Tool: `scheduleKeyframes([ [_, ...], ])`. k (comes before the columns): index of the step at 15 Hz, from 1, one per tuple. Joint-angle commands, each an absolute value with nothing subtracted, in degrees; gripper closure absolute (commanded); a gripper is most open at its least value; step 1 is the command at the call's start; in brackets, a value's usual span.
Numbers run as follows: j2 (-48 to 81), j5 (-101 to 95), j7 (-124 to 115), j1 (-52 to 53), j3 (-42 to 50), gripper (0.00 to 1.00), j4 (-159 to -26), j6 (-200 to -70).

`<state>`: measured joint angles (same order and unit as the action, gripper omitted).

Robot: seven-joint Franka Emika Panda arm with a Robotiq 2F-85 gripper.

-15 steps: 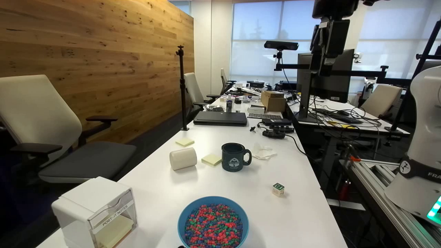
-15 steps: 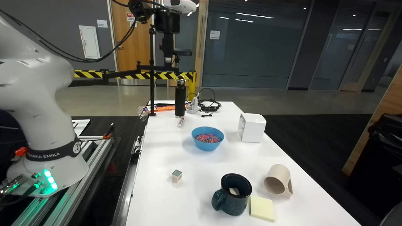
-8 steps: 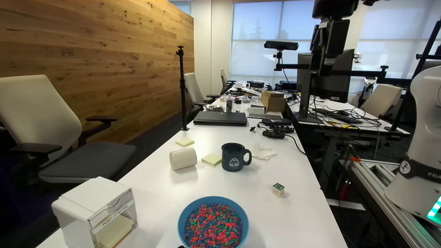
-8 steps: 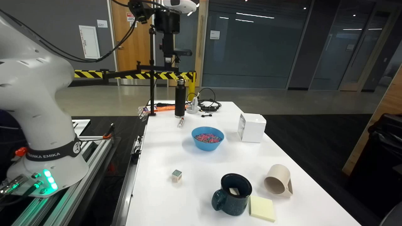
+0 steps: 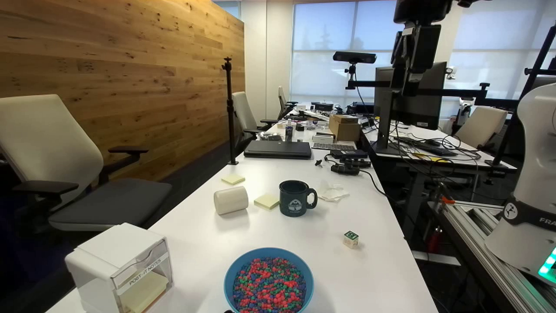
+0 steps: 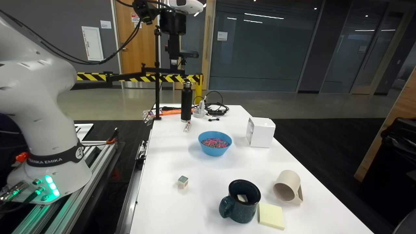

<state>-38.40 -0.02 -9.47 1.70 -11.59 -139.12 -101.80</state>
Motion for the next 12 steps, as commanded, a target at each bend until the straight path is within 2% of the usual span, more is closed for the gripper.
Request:
scheduleKeyframes([
  [1, -38.20, -0.59, -10.04, 2.82, -10.73, 0.00, -138.97, -101.65],
  [8, -37.70, 0.97, -10.43, 3.50, -10.71, 0.00, -138.51, -104.01],
  [12, -36.66, 0.85, -11.07, 4.05, -11.23, 0.00, -137.38, -111.16],
])
